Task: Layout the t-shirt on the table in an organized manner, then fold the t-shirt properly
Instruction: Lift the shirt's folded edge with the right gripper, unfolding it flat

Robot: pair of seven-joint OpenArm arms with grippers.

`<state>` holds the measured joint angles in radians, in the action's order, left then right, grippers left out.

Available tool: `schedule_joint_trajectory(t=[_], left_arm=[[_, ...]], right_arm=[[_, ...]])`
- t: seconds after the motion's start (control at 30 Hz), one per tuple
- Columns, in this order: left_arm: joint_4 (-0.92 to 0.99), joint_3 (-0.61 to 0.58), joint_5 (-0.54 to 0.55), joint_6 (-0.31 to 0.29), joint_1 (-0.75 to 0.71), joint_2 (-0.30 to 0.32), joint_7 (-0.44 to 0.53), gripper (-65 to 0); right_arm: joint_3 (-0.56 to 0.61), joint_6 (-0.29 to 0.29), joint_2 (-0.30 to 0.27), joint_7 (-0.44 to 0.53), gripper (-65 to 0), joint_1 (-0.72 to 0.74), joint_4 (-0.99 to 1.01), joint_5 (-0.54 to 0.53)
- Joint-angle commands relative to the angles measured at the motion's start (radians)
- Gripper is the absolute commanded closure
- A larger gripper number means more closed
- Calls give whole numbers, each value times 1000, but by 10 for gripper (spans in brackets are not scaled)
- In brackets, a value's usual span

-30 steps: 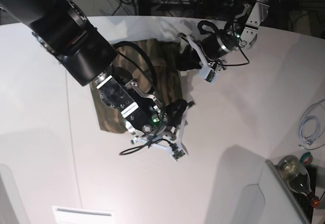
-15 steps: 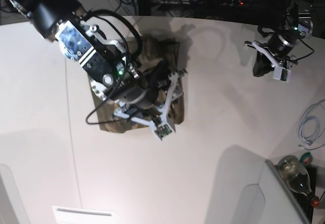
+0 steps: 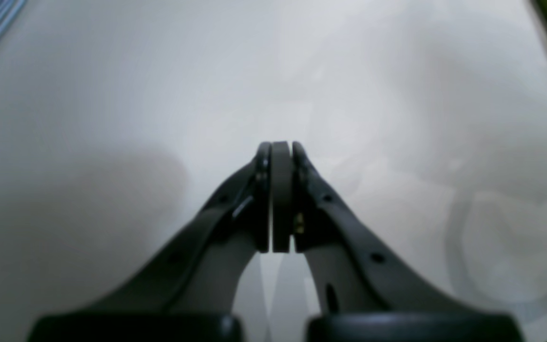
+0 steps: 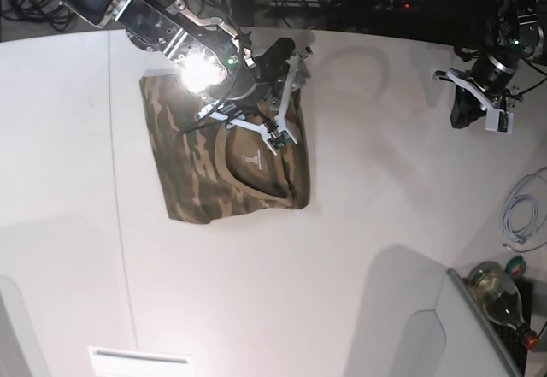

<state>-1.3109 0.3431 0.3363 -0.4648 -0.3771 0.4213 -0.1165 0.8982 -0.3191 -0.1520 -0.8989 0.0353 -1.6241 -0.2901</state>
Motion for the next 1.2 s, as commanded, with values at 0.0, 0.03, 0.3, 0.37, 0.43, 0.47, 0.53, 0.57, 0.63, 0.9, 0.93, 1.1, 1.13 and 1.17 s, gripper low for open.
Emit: schedule_joint_trajectory(t=[0.0,0.03,0.3,0.37,0.43,0.47,0.53,0.57,0.63,0.9,0.93,1.1,1.13,1.17], left_arm=[[-16,7,8,-4,0,20,24,0],[-16,6,8,-4,0,20,24,0],[-9,6,8,-4,-7,20,24,0],[-12,6,8,-4,-10,20,24,0],[-12,6,8,-4,-12,20,24,0],[-11,6,8,-4,-12,20,24,0],[-9,6,8,-4,-12,20,24,0],[-9,6,8,-4,-12,20,24,0],[-9,6,8,-4,-12,20,24,0],[-9,6,10,-4,-10,20,24,0],[-9,6,11,-4,-10,18,24,0],[-11,-29,8,-4,19,-26,24,0],[-9,-65,8,-4,34,-32,24,0],[-6,-115,8,-4,50,-39,24,0]], right_arm=[[-1,-7,5,17,-354,10,-5,-2],[-1,-7,7,17,-354,10,6,-2],[-7,-8,2,65,-350,16,48,-2],[-7,-8,5,68,-348,18,84,-2],[-7,-8,7,77,-348,21,103,-2],[-4,-8,7,91,-347,24,107,-2],[-3,-8,7,105,-308,25,110,-2],[-6,-8,7,106,-249,25,110,-2],[-7,-8,7,106,-86,25,110,-2],[-7,-8,5,87,-6,24,12,-8],[-6,-8,5,65,-6,24,-9,-8],[-3,-8,7,21,-6,30,-91,-8],[-3,-8,9,17,-6,31,-92,-8],[-4,-8,9,16,-6,31,-92,-8]])
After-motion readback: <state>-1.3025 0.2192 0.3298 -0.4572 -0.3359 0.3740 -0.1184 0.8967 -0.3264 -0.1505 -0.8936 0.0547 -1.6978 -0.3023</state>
